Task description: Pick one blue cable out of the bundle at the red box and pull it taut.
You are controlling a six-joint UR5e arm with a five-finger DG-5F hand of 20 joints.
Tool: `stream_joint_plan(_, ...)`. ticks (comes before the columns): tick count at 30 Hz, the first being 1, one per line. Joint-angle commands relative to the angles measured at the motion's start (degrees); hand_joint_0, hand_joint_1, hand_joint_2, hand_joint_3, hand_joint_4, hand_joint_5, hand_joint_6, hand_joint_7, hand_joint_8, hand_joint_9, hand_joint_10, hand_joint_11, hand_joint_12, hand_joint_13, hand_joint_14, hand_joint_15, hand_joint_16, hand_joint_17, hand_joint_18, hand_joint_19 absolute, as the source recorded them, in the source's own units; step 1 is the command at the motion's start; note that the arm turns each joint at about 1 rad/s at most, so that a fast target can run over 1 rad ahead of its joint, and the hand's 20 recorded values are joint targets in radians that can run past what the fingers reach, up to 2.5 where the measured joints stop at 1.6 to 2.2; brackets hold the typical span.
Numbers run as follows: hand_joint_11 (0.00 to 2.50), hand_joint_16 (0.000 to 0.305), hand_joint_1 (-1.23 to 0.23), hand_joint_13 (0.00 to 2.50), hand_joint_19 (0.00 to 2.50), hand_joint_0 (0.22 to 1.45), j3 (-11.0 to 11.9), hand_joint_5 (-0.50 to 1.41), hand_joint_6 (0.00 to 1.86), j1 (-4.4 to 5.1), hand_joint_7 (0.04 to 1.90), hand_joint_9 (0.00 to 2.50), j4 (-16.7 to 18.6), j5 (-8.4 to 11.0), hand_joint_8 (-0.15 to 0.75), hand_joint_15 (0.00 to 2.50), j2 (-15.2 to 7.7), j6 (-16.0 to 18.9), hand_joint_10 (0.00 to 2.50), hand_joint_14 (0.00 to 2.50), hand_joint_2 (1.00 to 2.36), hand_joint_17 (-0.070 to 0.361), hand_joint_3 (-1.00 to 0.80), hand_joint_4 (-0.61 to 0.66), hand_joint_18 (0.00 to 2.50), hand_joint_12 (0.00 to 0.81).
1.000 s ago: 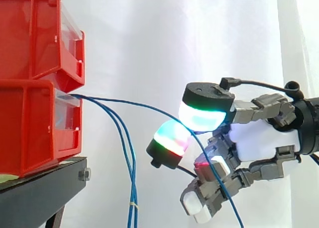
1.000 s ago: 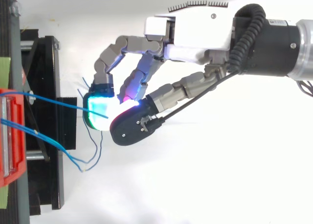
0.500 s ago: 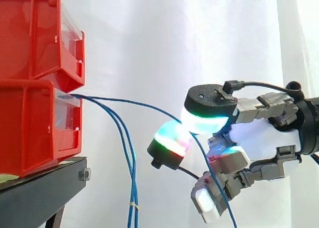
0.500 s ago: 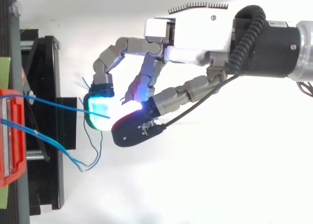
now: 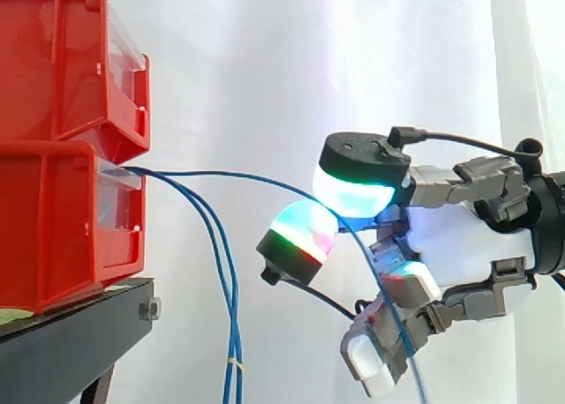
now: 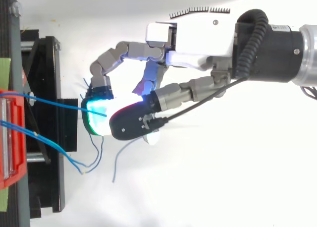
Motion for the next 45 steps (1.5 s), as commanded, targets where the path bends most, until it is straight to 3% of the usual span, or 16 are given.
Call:
stream_joint_plan(1,0.42,0.075,-0.26,1.05,0.23,0.33,0.0,-0.04,0.87,0.11,1.19,1.46,-0.09,-0.01,0.301,0.26,-0.08,0.45,0.01,0.01,2.36,0.169,-0.23,-0.35,0.95,0.433)
stream_joint_plan(8,0.49,0.074,-0.33,1.06,0.25,0.32,0.0,-0.04,0.87,0.11,1.2,1.48,-0.18,0.08,0.311,0.29,0.01,0.71,0.01,0.01,2.33,0.168,-0.23,-0.32,0.95,0.442)
stream_joint_plan(12,0.51,0.075,-0.45,1.06,0.26,0.33,0.0,-0.05,0.87,0.11,1.17,1.46,-0.18,-0.01,0.326,0.3,0.01,0.71,0.01,0.01,2.2,0.168,-0.23,-0.24,0.95,0.453)
stream_joint_plan(13,0.53,0.075,-0.54,1.06,0.25,0.37,0.0,-0.06,0.87,0.11,1.15,1.45,-0.18,-0.01,0.335,0.3,-0.08,0.8,0.01,0.01,1.89,0.168,-0.2,-0.2,0.95,0.455)
stream_joint_plan(14,0.54,0.075,-0.59,1.06,0.25,0.39,0.0,-0.06,0.87,0.02,1.1,1.43,-0.18,-0.01,0.347,0.31,0.01,0.71,0.01,0.01,1.72,0.169,-0.21,-0.18,0.94,0.458)
stream_joint_plan(15,0.56,0.074,-0.65,1.04,0.26,0.45,0.0,-0.06,0.87,0.11,1.07,1.42,-0.18,-0.01,0.345,0.31,0.01,0.53,0.01,0.01,1.38,0.166,-0.18,-0.15,0.92,0.451)
stream_joint_plan(16,0.57,0.072,-0.67,1.03,0.27,0.5,0.0,-0.06,0.86,0.11,1.05,1.42,-0.18,-0.01,0.348,0.32,-0.08,0.53,0.01,0.01,1.13,0.162,-0.18,-0.13,0.9,0.45)
stream_joint_plan(17,0.56,0.071,-0.66,1.02,0.28,0.53,0.0,-0.06,0.87,0.11,1.04,1.41,-0.18,-0.01,0.355,0.31,-0.08,0.53,0.01,0.01,1.0,0.159,-0.18,-0.12,0.89,0.447)
stream_joint_plan(20,0.61,0.057,-0.58,0.94,0.35,0.5,0.0,-0.08,0.85,0.02,1.07,1.34,-0.09,-0.01,0.323,0.35,0.01,0.53,0.01,0.01,1.01,0.129,-0.38,-0.1,0.75,0.393)
stream_joint_plan(23,0.63,0.058,-0.52,0.93,0.36,0.48,0.0,-0.08,0.84,0.02,1.06,1.32,0.0,-0.01,0.35,0.36,0.01,0.45,0.01,0.01,1.0,0.13,-0.49,-0.08,0.74,0.398)
stream_joint_plan(28,0.69,0.066,-0.46,0.93,0.35,0.41,0.0,-0.08,0.84,0.11,1.03,1.32,0.0,-0.01,0.407,0.34,0.01,0.45,0.01,0.01,1.0,0.149,-0.5,-0.02,0.77,0.437)
stream_joint_plan(35,0.77,0.072,-0.58,0.92,0.35,0.36,0.0,-0.09,0.86,0.11,1.0,1.29,0.0,-0.01,0.431,0.37,0.01,0.36,0.01,0.01,1.0,0.162,-0.5,0.02,0.79,0.462)
stream_joint_plan(40,0.87,0.057,-0.75,0.84,0.39,0.49,0.0,-0.12,0.89,0.11,1.01,1.21,0.0,-0.01,0.366,0.4,0.01,0.36,0.01,0.01,1.0,0.128,-0.5,-0.02,0.65,0.389)
stream_joint_plan(45,0.91,0.052,-0.77,0.81,0.39,0.58,0.0,-0.12,0.91,0.02,1.01,1.18,0.0,-0.01,0.337,0.41,0.01,0.36,0.01,0.01,1.01,0.116,-0.4,-0.05,0.61,0.365)
